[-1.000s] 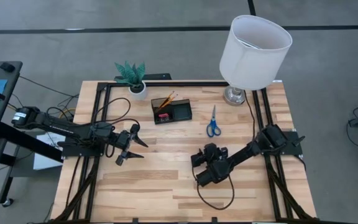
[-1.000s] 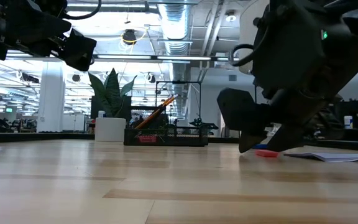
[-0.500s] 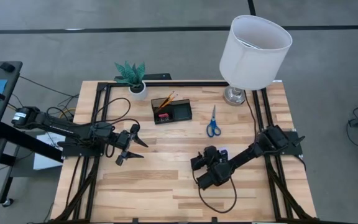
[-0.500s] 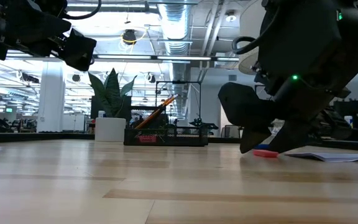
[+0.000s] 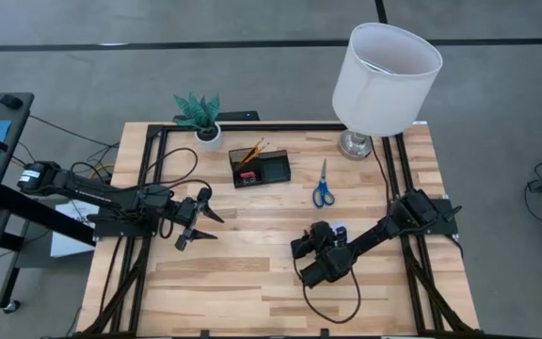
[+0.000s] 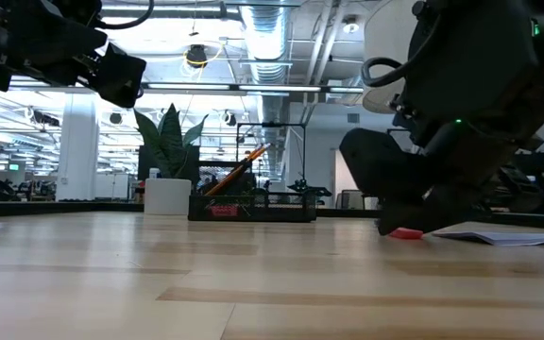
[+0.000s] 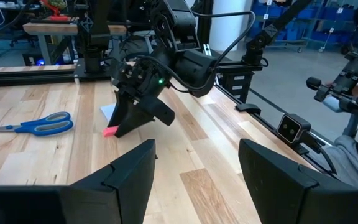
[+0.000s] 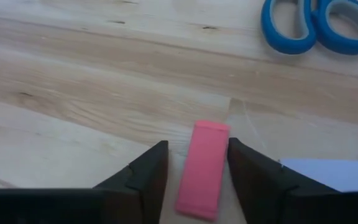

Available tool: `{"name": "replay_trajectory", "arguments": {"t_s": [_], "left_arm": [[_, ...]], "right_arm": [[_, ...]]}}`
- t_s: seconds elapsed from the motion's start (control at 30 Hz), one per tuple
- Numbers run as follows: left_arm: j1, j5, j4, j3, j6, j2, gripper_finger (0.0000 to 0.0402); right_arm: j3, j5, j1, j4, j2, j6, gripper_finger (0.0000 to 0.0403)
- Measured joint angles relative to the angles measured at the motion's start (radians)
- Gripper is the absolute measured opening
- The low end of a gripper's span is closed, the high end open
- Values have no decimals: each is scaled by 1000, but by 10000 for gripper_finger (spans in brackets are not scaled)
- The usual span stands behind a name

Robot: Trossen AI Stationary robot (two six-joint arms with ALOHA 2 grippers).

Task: Pick and place office supplies into organizer
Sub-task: Put the pink eraser into the black desk organizer

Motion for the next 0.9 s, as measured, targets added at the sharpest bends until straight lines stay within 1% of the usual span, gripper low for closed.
{"name": "replay_trajectory", "arguments": {"t_s": [0.27,0.43,0.57,0.9], "left_arm": [[0,2,0,0,0,0,223],[0,2,0,0,-2,0,223],[0,1,0,0,-4,0,223],[0,1,0,0,-4,0,223]], "right_arm": [[-1,-1,0,-13,0,-4,92],[-1,-1,0,-16,0,-3,63],[-1,-2,0,-23,-1,1,55],[0,10,0,-23,0,0,52]]}}
